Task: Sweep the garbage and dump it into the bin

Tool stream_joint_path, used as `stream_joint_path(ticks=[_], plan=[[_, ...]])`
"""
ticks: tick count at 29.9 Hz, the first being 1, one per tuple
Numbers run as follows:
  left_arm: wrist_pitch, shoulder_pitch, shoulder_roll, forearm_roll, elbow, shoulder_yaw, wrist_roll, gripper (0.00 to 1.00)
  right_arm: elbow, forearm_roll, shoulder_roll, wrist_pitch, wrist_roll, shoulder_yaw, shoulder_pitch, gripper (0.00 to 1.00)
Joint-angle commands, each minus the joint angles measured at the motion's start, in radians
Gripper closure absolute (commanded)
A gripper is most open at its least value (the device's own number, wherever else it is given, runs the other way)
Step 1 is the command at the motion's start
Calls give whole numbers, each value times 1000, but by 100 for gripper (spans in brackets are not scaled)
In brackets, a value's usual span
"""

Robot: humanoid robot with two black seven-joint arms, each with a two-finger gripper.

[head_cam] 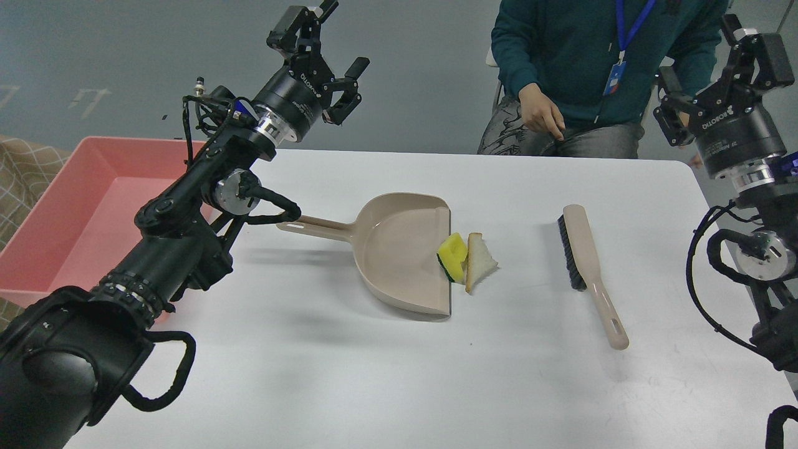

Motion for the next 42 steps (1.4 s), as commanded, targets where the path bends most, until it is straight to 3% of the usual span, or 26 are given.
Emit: stream_joint_path(ticks=[1,42], plan=[[-1,10,-3,0,-2,0,-1,2,2,14,1,23,2,35,-38,0],[12,34,11,-11,-3,8,3,2,8,27,-9,19,-13,36,-93,0]])
